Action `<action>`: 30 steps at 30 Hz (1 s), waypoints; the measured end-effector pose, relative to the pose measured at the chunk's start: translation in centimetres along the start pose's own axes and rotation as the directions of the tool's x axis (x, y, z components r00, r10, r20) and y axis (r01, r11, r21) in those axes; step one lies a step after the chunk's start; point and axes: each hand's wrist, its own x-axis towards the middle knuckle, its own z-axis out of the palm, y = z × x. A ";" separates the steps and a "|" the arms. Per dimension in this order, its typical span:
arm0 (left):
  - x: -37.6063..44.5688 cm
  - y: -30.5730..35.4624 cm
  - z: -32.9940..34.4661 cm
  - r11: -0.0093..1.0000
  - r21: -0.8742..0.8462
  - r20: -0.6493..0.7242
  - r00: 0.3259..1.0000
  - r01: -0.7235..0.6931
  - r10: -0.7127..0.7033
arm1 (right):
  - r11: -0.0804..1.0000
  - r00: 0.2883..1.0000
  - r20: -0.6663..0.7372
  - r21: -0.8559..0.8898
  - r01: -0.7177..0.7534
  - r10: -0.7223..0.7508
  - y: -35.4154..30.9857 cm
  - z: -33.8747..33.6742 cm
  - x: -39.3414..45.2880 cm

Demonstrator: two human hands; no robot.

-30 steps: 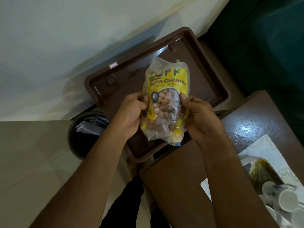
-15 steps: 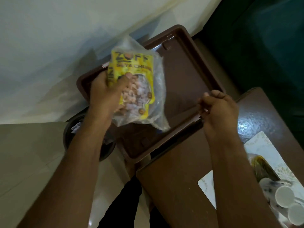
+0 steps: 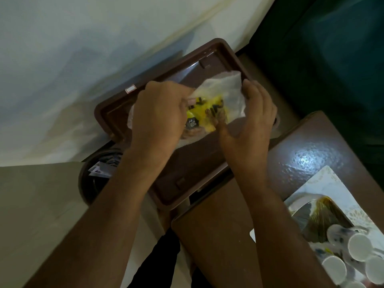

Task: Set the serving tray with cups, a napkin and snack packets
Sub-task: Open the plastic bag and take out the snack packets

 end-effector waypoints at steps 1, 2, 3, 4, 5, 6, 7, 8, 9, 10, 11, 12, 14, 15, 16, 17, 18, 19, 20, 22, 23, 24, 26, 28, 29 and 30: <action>0.1 0.5 0.0 0.999 -0.014 -0.012 0.999 -0.029 0.029 | 0.997 0.998 -0.024 -0.048 0.052 -0.053 0.1 -0.2 0.2; 0.2 1.0 -0.2 0.998 -0.025 -0.025 0.998 -0.058 0.057 | 0.995 0.996 -0.033 -0.061 0.078 -0.080 0.2 -0.5 0.5; 0.3 1.3 -0.2 0.996 -0.032 -0.040 0.996 -0.086 0.084 | 0.997 0.997 -0.023 -0.038 0.068 -0.069 0.3 -0.6 0.7; 0.4 1.6 -0.3 0.994 -0.043 -0.058 0.993 -0.105 0.103 | 0.999 0.999 -0.008 0.011 0.033 -0.033 0.4 -0.8 0.9; 0.4 1.7 -0.3 0.992 -0.057 -0.079 0.991 -0.109 0.104 | 0.997 1.000 0.000 0.074 -0.002 0.002 0.6 -0.9 1.2; 0.5 1.9 -0.4 0.992 -0.069 -0.103 0.990 -0.102 0.095 | 0.991 1.000 -0.010 0.133 -0.021 0.022 0.8 -1.0 1.3; 0.6 2.0 -0.5 0.992 -0.084 -0.131 0.988 -0.093 0.082 | 0.983 0.999 -0.024 0.182 -0.028 0.033 0.9 -1.1 1.5; 0.7 2.0 -0.7 0.990 -0.110 -0.157 0.985 -0.092 0.074 | 0.973 0.998 -0.032 0.229 -0.037 0.046 0.9 -1.3 1.5; 0.9 1.8 -0.9 0.985 -0.136 -0.167 0.983 -0.104 0.080 | 0.956 0.997 -0.032 0.286 -0.056 0.068 0.9 -1.4 1.5; 1.0 1.4 -1.1 0.984 -0.138 -0.152 0.984 -0.115 0.093 | 0.934 0.995 -0.032 0.347 -0.081 0.098 0.8 -1.6 1.4; 1.2 0.8 -1.3 0.986 -0.112 -0.103 0.989 -0.120 0.109 | 0.906 0.991 -0.023 0.409 -0.114 0.135 0.6 -1.8 1.3; 1.2 0.2 -1.4 0.992 -0.059 -0.035 0.994 -0.110 0.108 | 0.869 0.985 -0.004 0.472 -0.150 0.172 0.5 -2.0 1.2; 0.8 -0.7 -1.4 0.995 0.063 0.079 0.994 -0.079 0.074 | 0.773 0.967 0.056 0.591 -0.232 0.247 0.4 -2.3 1.0; 0.5 -0.9 -1.2 0.993 0.095 0.073 0.995 -0.075 0.068 | 0.728 0.957 0.087 0.631 -0.267 0.276 0.4 -2.3 0.9; 0.3 -1.0 -1.0 0.992 0.101 0.038 0.996 -0.081 0.078 | 0.701 0.948 0.103 0.650 -0.293 0.301 0.5 -2.2 0.8; 0.1 -0.7 -0.8 0.993 0.074 0.002 0.996 -0.090 0.090 | 0.692 0.943 0.104 0.655 -0.305 0.317 0.6 -2.1 0.7; 0.1 -0.3 -0.6 0.995 0.027 -0.022 0.995 -0.101 0.101 | 0.698 0.943 0.096 0.650 -0.302 0.318 0.7 -2.1 0.6; 0.1 0.1 -0.6 0.993 -0.024 -0.035 0.993 -0.114 0.113 | 0.709 0.948 0.082 0.645 -0.285 0.307 0.7 -2.1 0.5; 0.3 0.5 -0.6 0.991 -0.061 -0.049 0.992 -0.119 0.117 | 0.725 0.959 0.072 0.640 -0.255 0.273 0.7 -2.2 0.5; 0.6 1.3 -0.7 0.990 -0.096 -0.079 0.992 -0.105 0.098 | 0.765 0.981 0.100 0.614 -0.192 0.166 1.1 -2.5 0.3; 0.7 1.6 -0.8 0.988 -0.111 -0.092 0.991 -0.104 0.094 | 0.793 0.982 0.134 0.581 -0.185 0.131 1.4 -2.7 0.3; 0.8 2.0 -1.0 0.985 -0.129 -0.106 0.989 -0.117 0.103 | 0.822 0.978 0.165 0.536 -0.195 0.125 1.6 -2.8 0.3; 1.1 2.4 -1.3 0.975 -0.151 -0.182 0.974 -0.163 0.135 | 0.829 0.965 0.180 0.497 -0.255 0.189 1.9 -2.8 0.4; 1.2 1.8 -1.0 0.973 -0.168 -0.286 0.952 -0.161 0.108 | 0.757 0.945 0.170 0.567 -0.326 0.280 1.8 -2.7 0.5; 1.2 1.0 -0.6 0.962 -0.248 -0.282 0.959 -0.116 0.043 | 0.721 0.937 0.173 0.601 -0.345 0.304 1.7 -2.7 0.6; 1.0 0.1 -0.3 0.919 -0.393 -0.205 0.977 -0.029 -0.057 | 0.687 0.930 0.181 0.632 -0.359 0.319 1.6 -2.7 0.6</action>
